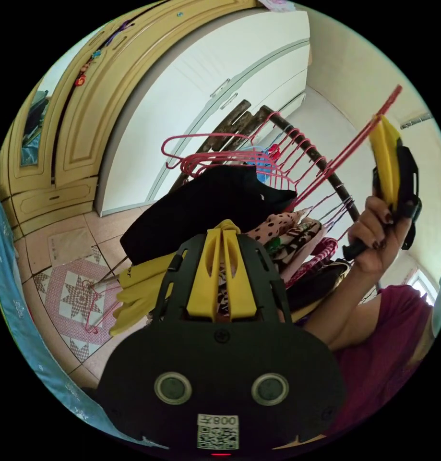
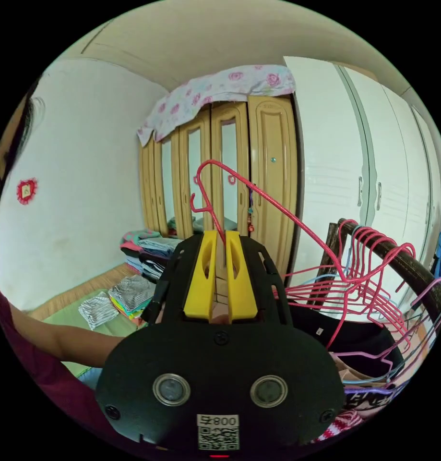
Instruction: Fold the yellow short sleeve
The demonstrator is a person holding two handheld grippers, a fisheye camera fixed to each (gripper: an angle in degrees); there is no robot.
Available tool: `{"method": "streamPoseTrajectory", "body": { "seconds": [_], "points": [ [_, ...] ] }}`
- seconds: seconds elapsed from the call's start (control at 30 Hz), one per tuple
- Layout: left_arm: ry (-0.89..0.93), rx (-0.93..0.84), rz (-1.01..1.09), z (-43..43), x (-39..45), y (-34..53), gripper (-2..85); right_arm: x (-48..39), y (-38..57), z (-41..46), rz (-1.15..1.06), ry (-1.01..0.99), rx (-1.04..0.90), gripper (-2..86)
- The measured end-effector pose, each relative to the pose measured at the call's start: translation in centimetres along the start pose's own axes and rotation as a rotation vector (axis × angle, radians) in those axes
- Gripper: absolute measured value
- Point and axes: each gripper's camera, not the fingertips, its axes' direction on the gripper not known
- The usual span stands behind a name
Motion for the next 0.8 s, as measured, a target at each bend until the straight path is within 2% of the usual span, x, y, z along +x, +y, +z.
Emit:
{"method": "streamPoseTrajectory", "body": {
  "seconds": [0.3, 0.5, 0.6, 0.8],
  "points": [
    [-0.068, 0.258, -0.323, -7.7, -8.0, 13.3, 0.3, 2.7, 3.2, -1.6, 0.065, -0.133, 0.067, 2.9],
    [-0.110, 0.411, -0.422, -12.2, -9.1, 23.4, 0.4, 3.5, 5.0, -2.7, 0.098, -0.187, 0.123, 2.6],
    [-0.135, 0.430, -0.398, -13.4, -7.5, 27.0, 0.4, 3.6, 5.9, -2.9, 0.102, -0.198, 0.138, 2.4],
    [-0.186, 0.512, -0.293, -17.0, -1.6, 34.0, 0.4, 3.5, 9.0, 0.6, 0.131, -0.137, 0.037, 1.6]
  ]
}}
